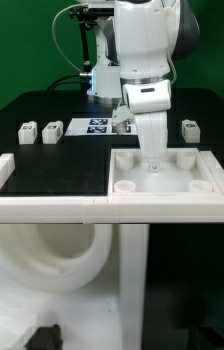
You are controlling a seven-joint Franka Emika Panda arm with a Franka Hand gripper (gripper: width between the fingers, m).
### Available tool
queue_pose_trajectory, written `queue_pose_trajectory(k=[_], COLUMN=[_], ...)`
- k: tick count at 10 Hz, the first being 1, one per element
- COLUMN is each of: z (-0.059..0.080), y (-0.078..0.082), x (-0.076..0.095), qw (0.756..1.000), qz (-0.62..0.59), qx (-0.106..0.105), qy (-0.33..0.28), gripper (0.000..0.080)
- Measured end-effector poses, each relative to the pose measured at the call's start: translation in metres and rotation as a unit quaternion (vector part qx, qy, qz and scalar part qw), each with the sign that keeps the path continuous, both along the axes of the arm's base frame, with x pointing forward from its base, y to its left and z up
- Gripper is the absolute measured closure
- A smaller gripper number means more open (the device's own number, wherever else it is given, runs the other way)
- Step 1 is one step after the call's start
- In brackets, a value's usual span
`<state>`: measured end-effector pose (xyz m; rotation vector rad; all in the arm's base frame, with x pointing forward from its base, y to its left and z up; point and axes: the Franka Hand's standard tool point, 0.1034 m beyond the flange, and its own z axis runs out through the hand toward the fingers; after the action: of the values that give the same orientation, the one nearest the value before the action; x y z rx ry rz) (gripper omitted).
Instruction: Assemble one leg
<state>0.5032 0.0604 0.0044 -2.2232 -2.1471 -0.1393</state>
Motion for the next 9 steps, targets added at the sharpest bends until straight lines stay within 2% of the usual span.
queue_pose_trajectory(k=[4, 6, 7, 9], z=[0.002, 0.030, 0.039, 0.052], y=[0.000, 0.005, 0.013, 0.043], x=[0.000, -0.005, -0.010, -0.023], qw=[1.000, 0.999, 0.998, 0.992], qz=[-0.005, -0.038, -0.055, -0.128], qx=[0.000, -0.006, -0.007, -0.002], qy=[-0.001, -0.011, -0.012, -0.010], gripper=[0.0150, 0.0150, 0.0150, 0.0150])
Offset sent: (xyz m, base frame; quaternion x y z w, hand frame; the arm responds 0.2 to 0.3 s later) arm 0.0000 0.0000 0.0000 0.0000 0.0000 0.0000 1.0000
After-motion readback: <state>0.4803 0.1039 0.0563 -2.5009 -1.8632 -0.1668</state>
